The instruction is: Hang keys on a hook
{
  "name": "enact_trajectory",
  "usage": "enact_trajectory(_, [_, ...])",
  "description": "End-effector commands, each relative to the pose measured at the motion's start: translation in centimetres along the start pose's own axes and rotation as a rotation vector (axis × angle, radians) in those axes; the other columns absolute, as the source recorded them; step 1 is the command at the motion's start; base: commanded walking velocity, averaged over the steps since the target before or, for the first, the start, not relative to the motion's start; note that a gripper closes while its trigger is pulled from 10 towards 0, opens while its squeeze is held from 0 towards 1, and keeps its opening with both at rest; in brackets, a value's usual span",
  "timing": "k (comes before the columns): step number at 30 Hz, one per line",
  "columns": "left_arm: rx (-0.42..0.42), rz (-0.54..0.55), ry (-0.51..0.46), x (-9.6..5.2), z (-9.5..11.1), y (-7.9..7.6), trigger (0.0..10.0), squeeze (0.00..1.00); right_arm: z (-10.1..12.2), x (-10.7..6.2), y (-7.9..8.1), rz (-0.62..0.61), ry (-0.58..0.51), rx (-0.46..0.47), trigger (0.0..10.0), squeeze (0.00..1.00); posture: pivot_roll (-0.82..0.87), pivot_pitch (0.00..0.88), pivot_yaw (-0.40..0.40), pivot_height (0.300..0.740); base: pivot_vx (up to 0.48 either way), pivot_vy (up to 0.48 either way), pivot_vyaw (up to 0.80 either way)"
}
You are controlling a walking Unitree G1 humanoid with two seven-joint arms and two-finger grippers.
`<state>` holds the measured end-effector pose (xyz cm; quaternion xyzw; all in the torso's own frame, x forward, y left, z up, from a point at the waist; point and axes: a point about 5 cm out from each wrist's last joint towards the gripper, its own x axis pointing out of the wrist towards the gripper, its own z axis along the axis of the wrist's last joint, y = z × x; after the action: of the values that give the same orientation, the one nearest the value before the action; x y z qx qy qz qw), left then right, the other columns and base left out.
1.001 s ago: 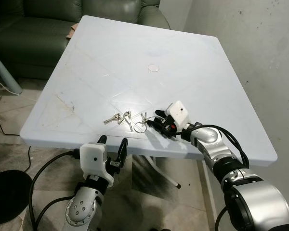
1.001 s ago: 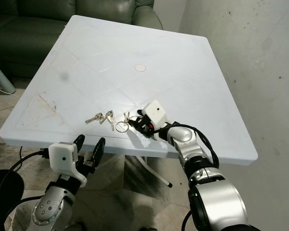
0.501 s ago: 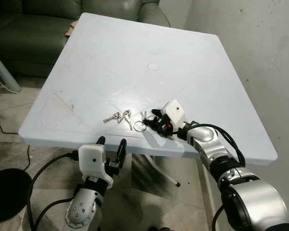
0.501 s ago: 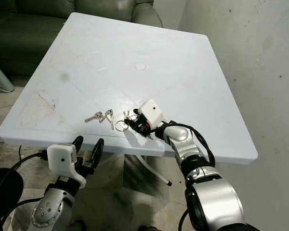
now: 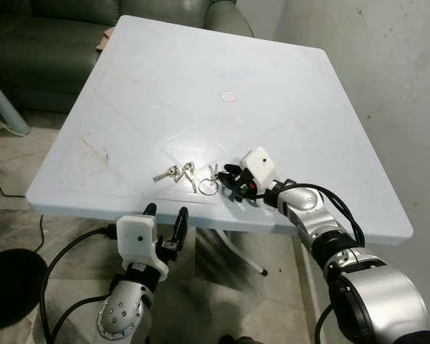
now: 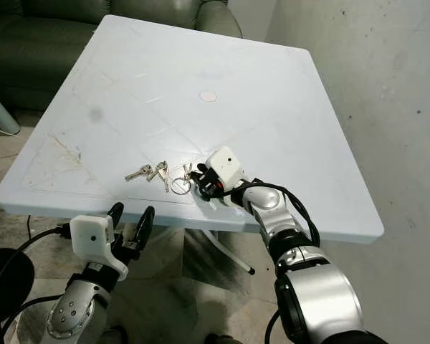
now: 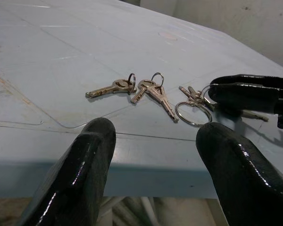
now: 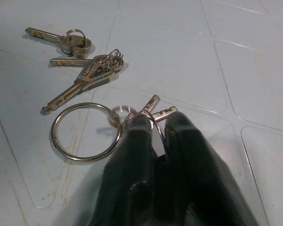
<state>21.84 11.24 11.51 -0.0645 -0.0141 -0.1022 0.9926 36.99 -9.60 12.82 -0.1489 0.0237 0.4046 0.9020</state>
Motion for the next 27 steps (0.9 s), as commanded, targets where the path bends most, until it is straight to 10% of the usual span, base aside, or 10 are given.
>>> enact_trajectory(1, [0.003, 0.000, -0.002, -0.1, 0.2, -0.4, 10.0, 0.00, 0.1, -0.2, -0.5, -0.015, 0.003, 0.004, 0.0, 0.00, 0.10, 0.175, -0.151, 0.740, 0.000, 0.000, 0.00])
enact_trajectory(27, [0.024, -0.007, -0.029, 1.7, 0.6, 0.0, 10.0, 0.00, 4.3, -0.6, -4.2, -0.204, -0.195, 0.120, 0.0, 0.00, 0.09, 0.115, -0.140, 0.740, 0.000, 0.000, 0.00])
